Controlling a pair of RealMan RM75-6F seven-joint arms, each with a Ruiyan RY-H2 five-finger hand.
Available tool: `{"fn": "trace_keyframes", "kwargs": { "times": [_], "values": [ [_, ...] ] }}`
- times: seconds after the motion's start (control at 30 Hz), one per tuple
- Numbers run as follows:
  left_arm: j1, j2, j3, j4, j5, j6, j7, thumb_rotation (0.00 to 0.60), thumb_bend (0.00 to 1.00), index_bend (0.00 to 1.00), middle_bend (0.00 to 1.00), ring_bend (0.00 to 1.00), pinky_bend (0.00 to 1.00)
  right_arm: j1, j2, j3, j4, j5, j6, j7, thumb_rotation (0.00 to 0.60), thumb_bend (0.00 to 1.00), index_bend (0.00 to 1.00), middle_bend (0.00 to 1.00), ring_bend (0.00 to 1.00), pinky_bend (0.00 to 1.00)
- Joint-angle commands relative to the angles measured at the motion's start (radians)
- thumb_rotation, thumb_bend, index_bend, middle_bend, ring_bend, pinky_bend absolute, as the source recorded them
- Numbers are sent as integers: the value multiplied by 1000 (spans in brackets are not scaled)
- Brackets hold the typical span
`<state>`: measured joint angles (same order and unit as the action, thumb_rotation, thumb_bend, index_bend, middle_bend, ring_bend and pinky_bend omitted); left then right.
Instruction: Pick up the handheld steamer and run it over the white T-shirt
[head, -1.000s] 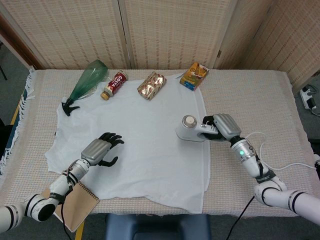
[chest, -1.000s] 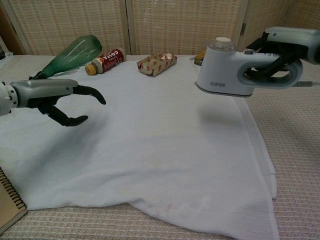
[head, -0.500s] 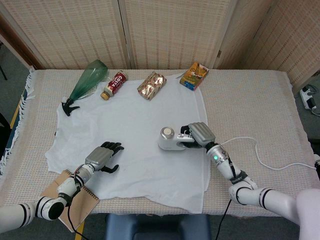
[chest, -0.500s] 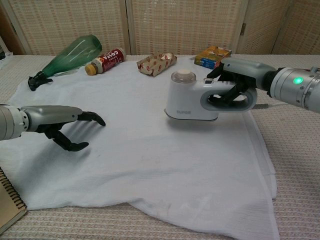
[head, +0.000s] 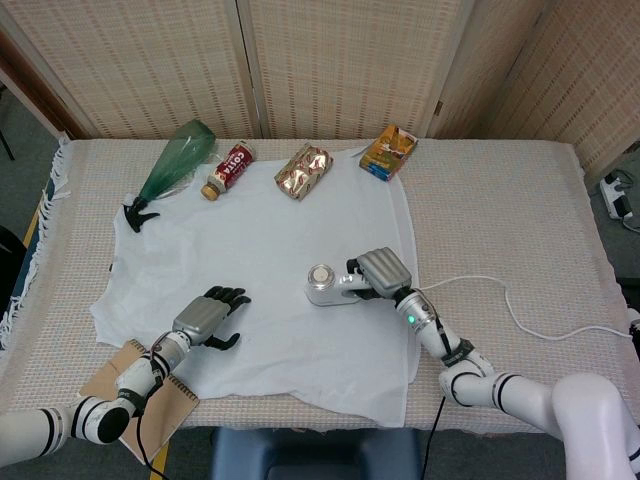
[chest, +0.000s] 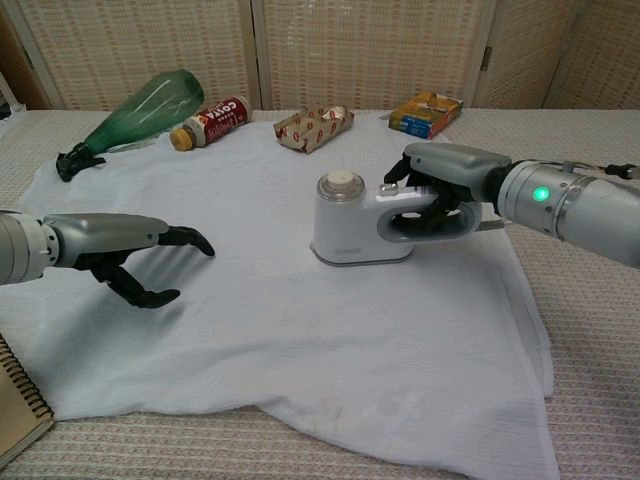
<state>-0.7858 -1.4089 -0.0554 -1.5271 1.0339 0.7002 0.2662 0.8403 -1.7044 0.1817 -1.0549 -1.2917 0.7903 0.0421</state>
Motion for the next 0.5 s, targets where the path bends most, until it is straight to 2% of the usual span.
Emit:
{"fn": "trace_keyframes", "kwargs": {
  "times": [0.03, 0.33, 0.5],
  "values": [
    [-1, 3, 2, -4, 2, 3, -2, 412, 492, 142, 71, 0, 0, -7, 3, -8, 33, 5, 1, -20, 600, 664, 869, 896, 869, 1000],
    [2, 19, 5, -15, 10, 11, -32, 414, 492, 145, 72, 0, 0, -41, 32, -6, 118, 44, -1, -34, 600, 663, 869, 895, 869, 1000],
    [3, 19, 11, -11, 20, 21, -30, 415, 491, 146, 72, 0, 0, -59, 61, 23, 58, 31, 46, 56, 600, 664, 869, 896, 869, 1000]
  ]
}}
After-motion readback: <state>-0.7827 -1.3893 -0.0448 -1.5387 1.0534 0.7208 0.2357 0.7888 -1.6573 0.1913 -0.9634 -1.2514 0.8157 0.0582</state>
